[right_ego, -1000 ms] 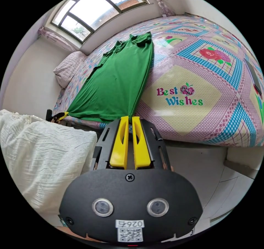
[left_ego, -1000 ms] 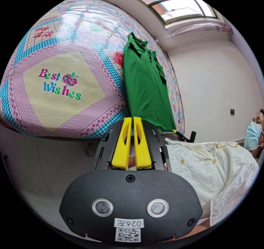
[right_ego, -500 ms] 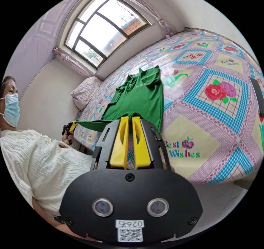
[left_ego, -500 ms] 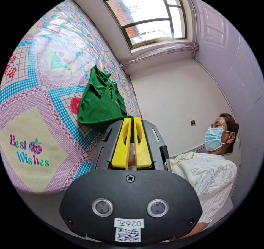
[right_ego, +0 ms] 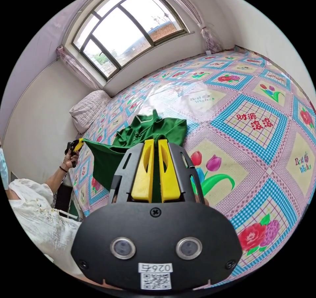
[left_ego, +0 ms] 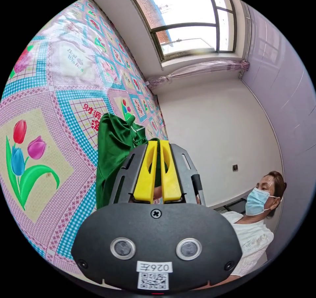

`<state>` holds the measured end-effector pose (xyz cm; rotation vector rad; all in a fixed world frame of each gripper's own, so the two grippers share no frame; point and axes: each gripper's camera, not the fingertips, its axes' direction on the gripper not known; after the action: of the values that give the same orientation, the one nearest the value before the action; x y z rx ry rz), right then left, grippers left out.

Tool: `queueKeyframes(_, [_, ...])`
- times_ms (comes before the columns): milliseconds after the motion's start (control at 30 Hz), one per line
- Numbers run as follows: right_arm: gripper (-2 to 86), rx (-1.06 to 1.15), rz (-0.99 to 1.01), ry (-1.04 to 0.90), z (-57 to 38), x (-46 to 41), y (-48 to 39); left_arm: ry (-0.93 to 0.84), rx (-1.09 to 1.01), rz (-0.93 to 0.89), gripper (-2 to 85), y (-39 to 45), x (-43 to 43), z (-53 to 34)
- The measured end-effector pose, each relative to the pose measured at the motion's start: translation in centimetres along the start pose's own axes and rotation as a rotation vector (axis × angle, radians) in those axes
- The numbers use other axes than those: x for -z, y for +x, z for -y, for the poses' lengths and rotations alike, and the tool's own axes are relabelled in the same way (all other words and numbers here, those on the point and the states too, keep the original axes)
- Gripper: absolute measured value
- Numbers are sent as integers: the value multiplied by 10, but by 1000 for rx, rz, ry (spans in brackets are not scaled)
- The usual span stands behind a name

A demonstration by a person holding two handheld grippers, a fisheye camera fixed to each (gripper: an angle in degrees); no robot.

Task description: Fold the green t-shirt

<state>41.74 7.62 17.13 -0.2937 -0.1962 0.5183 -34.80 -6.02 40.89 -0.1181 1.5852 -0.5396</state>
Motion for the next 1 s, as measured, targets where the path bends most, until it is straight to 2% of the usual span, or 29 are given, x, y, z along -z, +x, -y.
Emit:
queueKeyframes(367, [-12, -98, -34, -190, 119, -130, 78, -77, 145, 64, -3, -92, -57, 114])
queueKeyframes(600, [6, -185, 23, -206, 148, -157, 119, 7, 257, 23, -5, -140, -51, 134])
queueKeyframes(700, [36, -244, 179, -206, 151, -163, 146, 14, 334, -55, -2, -165, -45, 130])
queueKeyframes(833, [57, -332, 342, -106, 144, -149, 181, 8, 306, -138, 15, -173, -33, 128])
queueKeyframes(1000, [26, -295, 243, -89, 144, -131, 164, 132, 216, -282, 54, -163, -6, 134])
